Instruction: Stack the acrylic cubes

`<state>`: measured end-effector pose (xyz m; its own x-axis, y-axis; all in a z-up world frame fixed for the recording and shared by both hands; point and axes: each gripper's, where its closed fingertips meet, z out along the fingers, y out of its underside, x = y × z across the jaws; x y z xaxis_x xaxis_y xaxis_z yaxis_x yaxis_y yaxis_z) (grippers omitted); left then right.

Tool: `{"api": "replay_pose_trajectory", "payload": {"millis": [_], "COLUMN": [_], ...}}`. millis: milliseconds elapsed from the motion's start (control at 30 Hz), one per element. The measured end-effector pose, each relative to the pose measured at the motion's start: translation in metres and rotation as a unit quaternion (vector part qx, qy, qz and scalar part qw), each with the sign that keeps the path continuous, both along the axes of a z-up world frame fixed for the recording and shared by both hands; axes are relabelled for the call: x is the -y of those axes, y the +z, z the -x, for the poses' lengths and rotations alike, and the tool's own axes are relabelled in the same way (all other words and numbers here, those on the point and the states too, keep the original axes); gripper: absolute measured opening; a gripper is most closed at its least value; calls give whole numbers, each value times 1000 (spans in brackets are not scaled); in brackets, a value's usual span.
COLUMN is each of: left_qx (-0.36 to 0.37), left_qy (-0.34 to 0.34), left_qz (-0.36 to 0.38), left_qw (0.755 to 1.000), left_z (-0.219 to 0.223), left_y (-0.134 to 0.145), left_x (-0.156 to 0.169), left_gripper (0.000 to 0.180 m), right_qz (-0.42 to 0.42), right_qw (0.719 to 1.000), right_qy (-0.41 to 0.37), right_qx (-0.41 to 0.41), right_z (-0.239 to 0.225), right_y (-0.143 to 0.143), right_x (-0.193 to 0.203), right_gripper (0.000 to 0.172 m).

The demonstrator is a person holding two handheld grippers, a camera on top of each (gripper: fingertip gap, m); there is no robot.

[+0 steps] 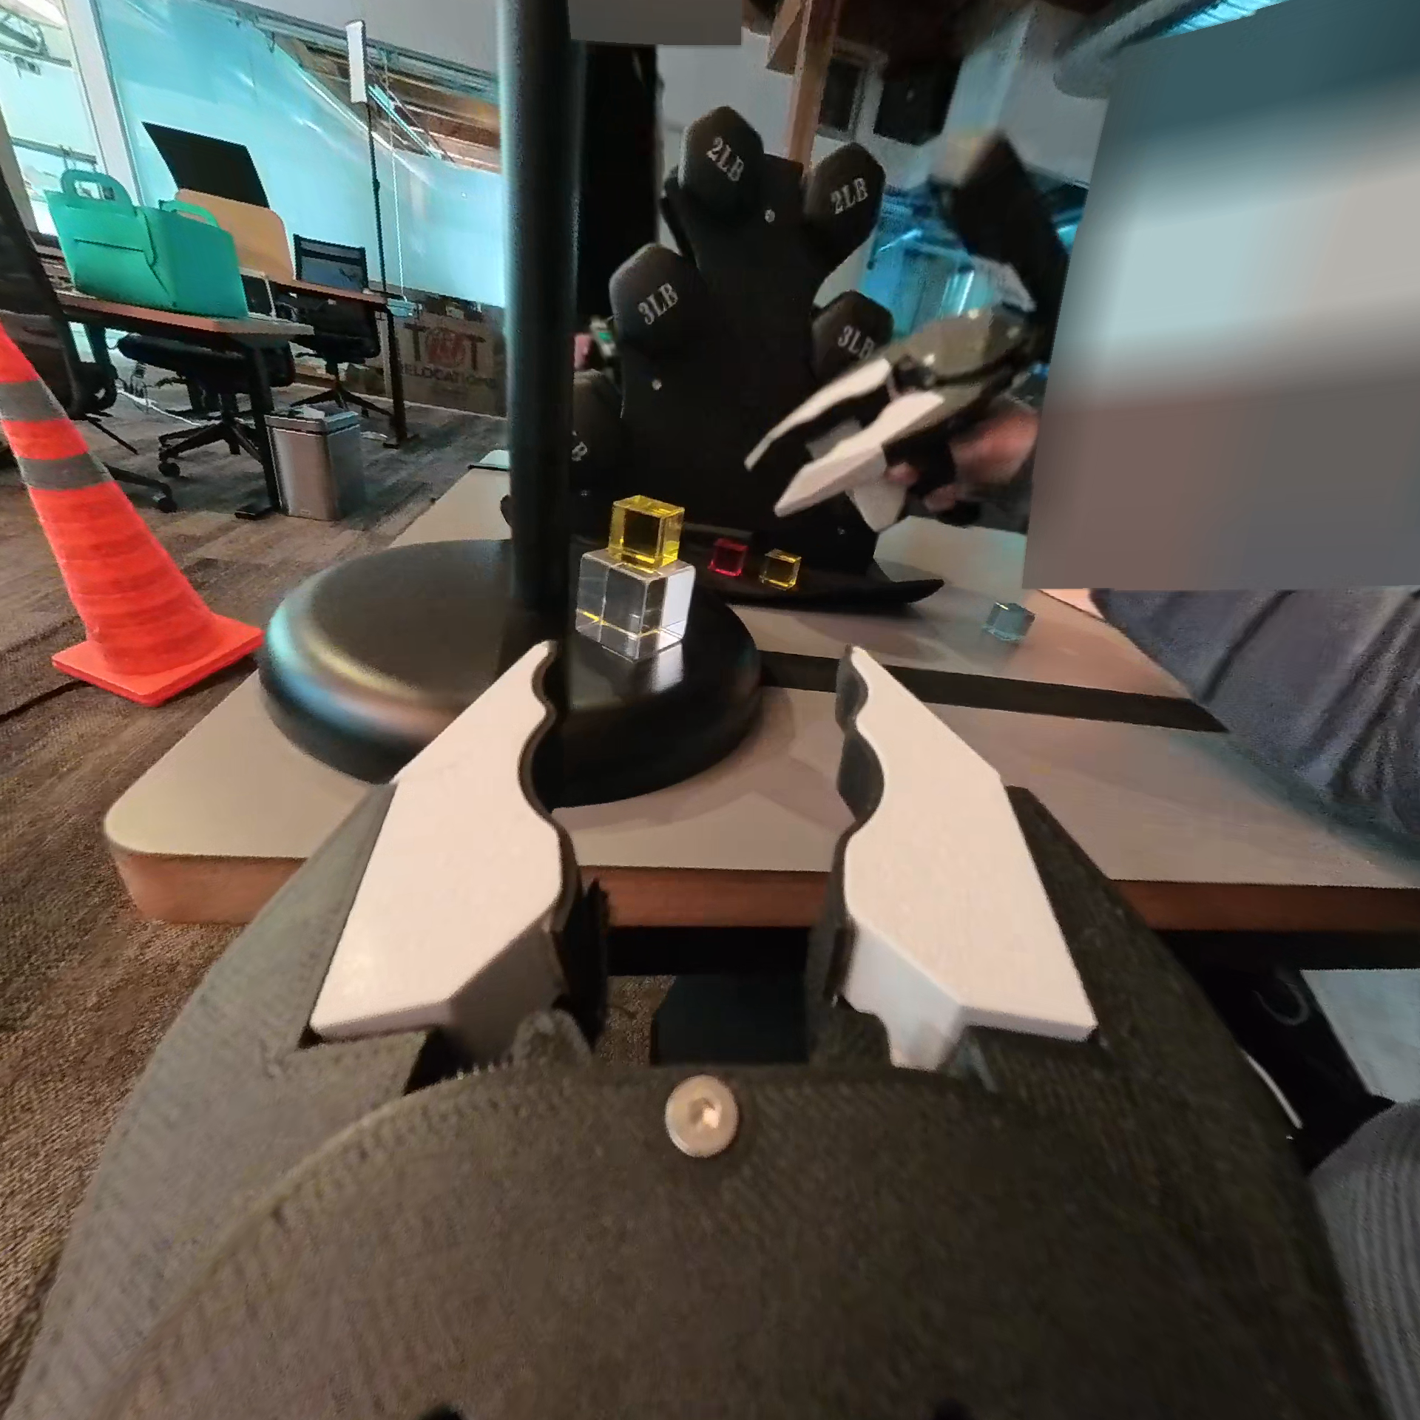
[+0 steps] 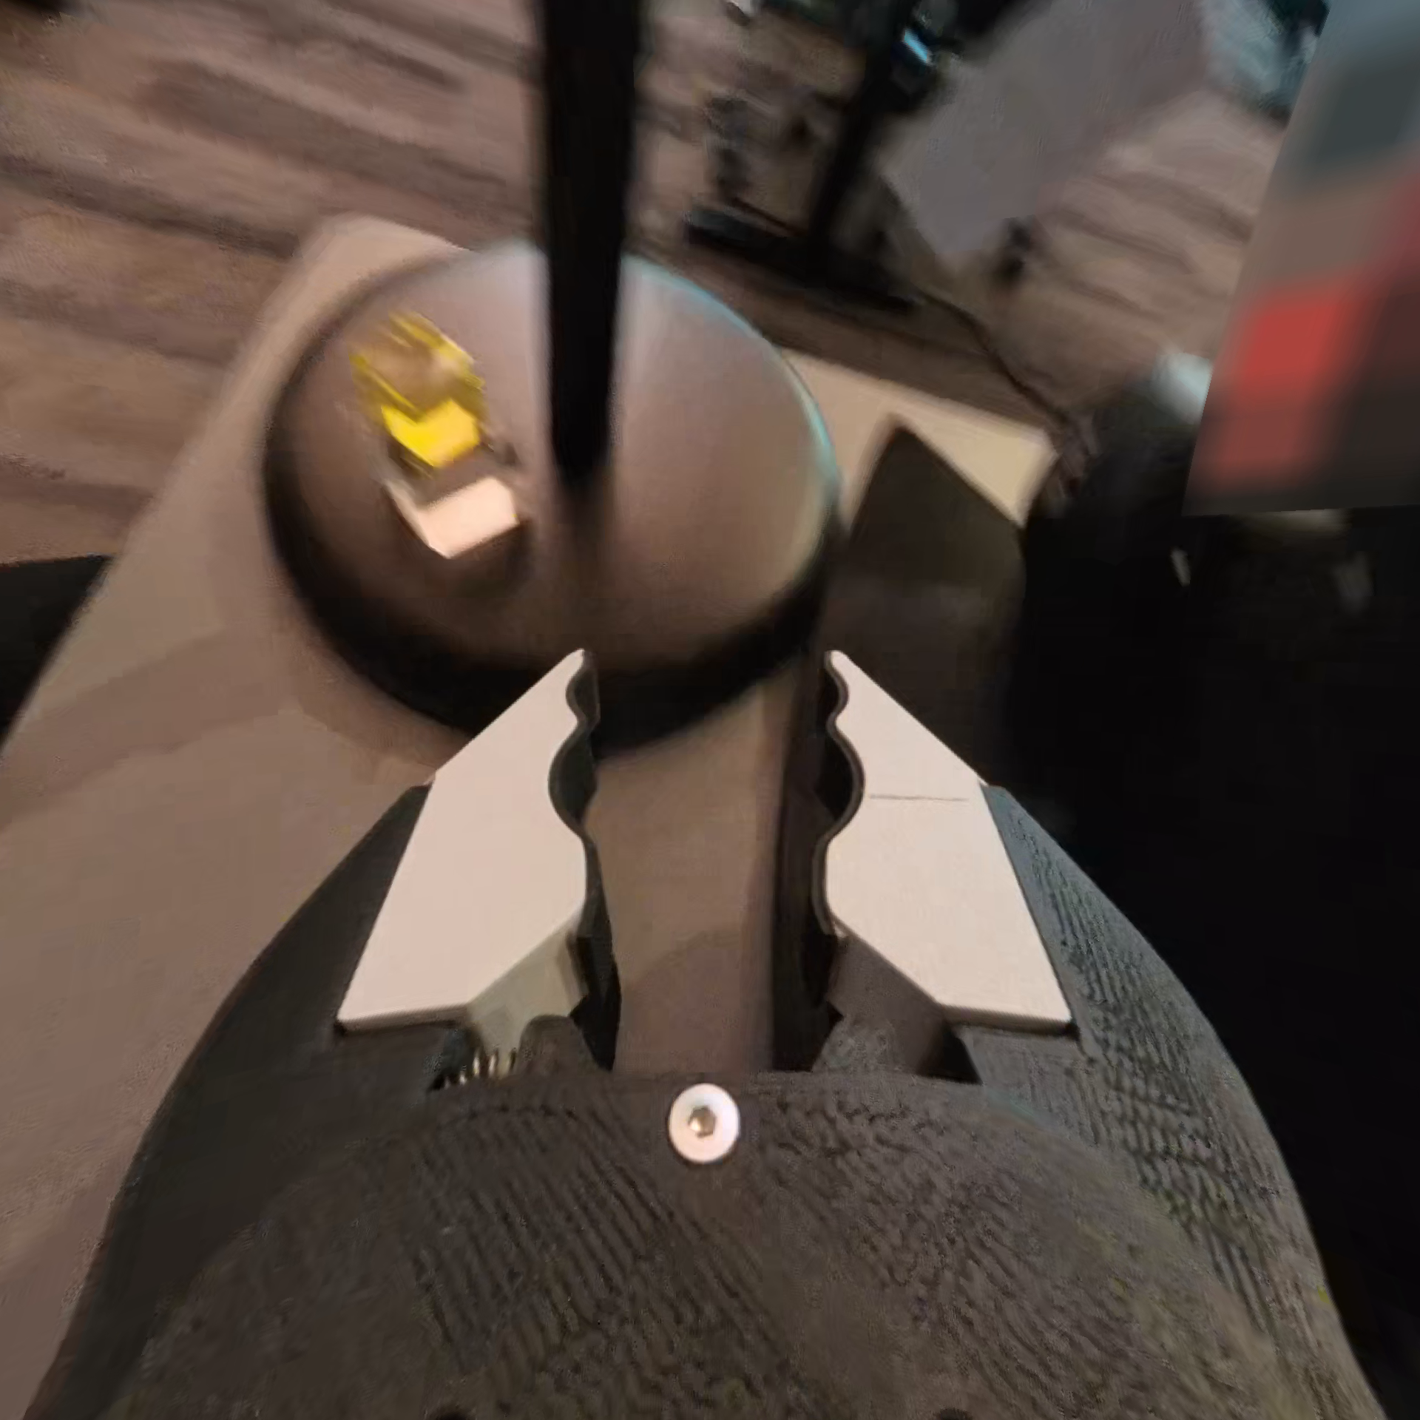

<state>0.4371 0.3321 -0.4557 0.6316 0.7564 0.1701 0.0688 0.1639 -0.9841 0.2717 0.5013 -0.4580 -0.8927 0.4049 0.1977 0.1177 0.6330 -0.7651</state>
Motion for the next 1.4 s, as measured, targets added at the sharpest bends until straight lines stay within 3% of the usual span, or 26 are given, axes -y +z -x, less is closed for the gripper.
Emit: {"api": "replay_pose_trajectory", "payload": {"millis": [100, 267, 433, 533, 600, 667, 767, 867, 933, 1000, 1067, 1200, 1400], "left_qx": [8, 15, 17, 15, 16, 16, 18, 20, 22, 24, 23, 20, 14], "left_qy": [-8, -29, -33, -31, -28, -25, -23, -25, -32, -36, -36, -33, -23], "left_qz": [-8, -11, 2, 4, 4, 4, 7, 11, 11, 15, 19, 14, 18], "left_qw": [1000, 999, 999, 999, 999, 1000, 1000, 999, 999, 999, 999, 999, 999], "left_z": [4, 6, 4, 3, 2, 2, 3, 4, 4, 3, 1, -2, -4], "left_y": [-3, -6, -8, -7, -6, -6, -7, -8, -9, -10, -11, -8, -6], "left_x": [-2, -16, -24, -23, -21, -20, -19, -22, -26, -30, -31, -28, -21], "left_gripper": [70, 71, 71, 71, 71, 71, 71, 71, 71, 71, 71, 71, 70], "right_qz": [13, 29, 55, 55, 49, 45, 72, 136, 154, 141, 102, 61, 56], "right_qw": [990, 964, 941, 936, 937, 940, 957, 984, 988, 979, 971, 960, 956], "right_qy": [-127, -263, -329, -342, -340, -333, -278, -114, 21, 147, 216, 270, 284], "right_qx": [57, 11, 53, 59, 58, 56, 42, 21, 17, 8, 5, 31, 46], "right_z": [9, 26, 43, 51, 53, 51, 41, 10, -22, -52, -64, -60, -57], "right_y": [-33, -55, -71, -76, -78, -76, -52, -5, 20, 34, 34, 26, 23], "right_x": [-47, -92, -106, -106, -104, -100, -76, -14, 29, 62, 82, 106, 116], "right_gripper": [56, 56, 52, 42, 24, 24, 24, 23, 24, 24, 24, 24, 24]}}
